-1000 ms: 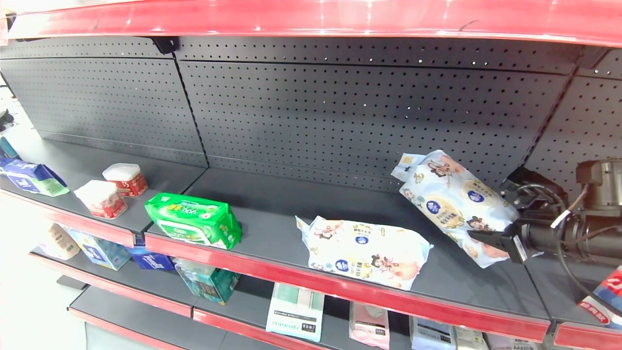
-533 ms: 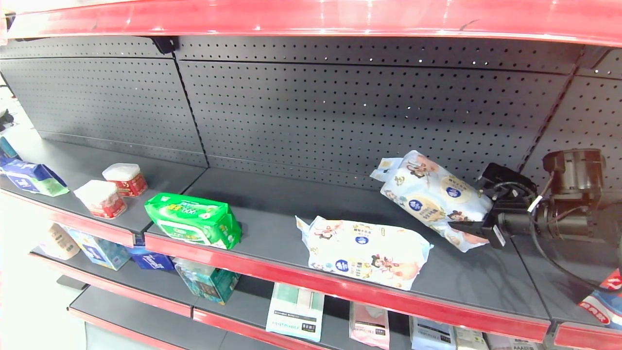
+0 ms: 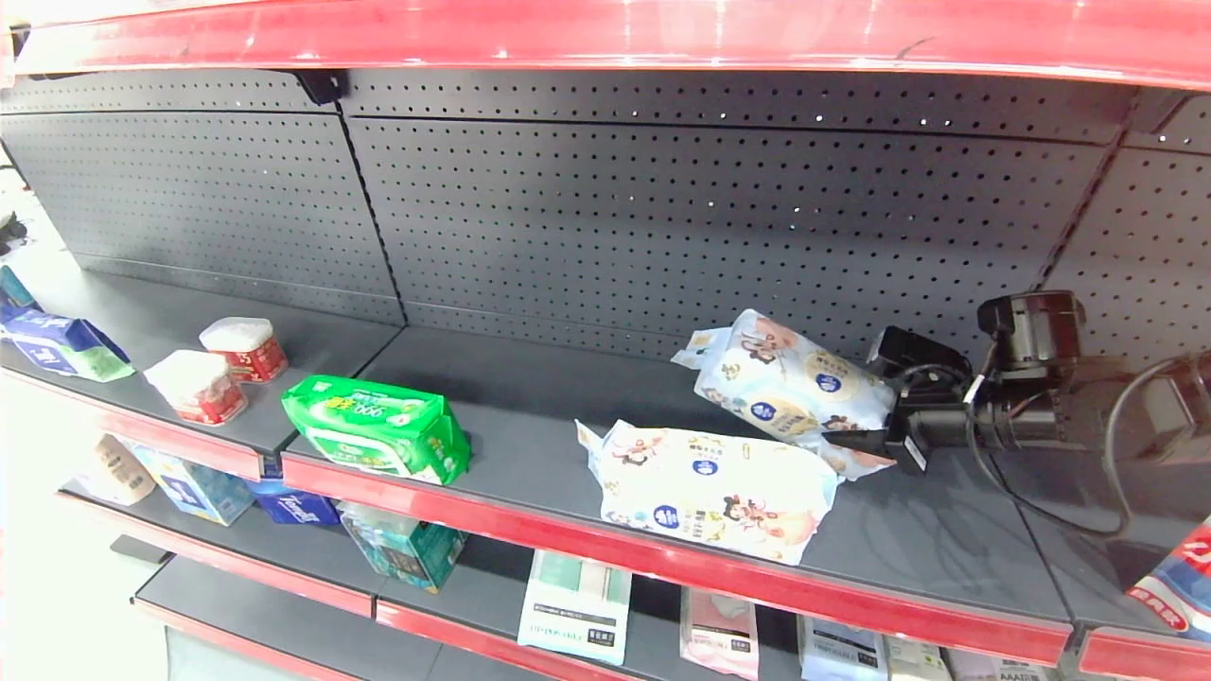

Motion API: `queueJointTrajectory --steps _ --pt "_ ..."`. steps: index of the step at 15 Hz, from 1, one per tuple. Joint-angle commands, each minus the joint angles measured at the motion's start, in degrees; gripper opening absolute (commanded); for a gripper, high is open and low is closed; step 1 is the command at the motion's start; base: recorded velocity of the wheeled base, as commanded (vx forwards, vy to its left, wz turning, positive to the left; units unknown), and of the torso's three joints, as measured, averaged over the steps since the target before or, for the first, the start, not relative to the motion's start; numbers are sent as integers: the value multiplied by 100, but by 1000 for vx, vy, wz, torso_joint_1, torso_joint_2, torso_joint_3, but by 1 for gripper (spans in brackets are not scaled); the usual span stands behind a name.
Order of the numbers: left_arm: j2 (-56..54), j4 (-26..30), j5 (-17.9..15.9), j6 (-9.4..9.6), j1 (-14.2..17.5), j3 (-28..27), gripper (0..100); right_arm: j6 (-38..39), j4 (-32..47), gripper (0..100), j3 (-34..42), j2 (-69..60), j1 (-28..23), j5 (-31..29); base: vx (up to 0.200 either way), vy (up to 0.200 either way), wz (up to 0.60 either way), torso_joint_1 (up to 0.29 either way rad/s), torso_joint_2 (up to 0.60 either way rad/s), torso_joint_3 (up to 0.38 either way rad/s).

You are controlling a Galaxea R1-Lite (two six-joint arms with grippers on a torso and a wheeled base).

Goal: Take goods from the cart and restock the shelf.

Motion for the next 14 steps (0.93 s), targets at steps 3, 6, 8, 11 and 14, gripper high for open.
queueJointTrajectory --steps 3,6,8,11,14 --pt "-2 -3 0 -3 -5 0 100 -406 16 0 -390 414 116 32 0 0 0 0 0 0" --pt "-2 -3 0 -3 -5 0 100 -397 60 0 -645 669 108 23 0 0 0 0 0 0" --pt "-2 -3 0 -3 4 0 100 -397 60 0 -680 722 152 23 0 0 0 0 0 0" --pt "-2 -3 0 -3 -5 0 100 -380 60 0 -724 792 292 -12 0 0 0 0 0 0" --pt "-2 -3 0 -3 -5 0 100 -397 60 0 -724 801 327 -30 0 0 0 0 0 0"
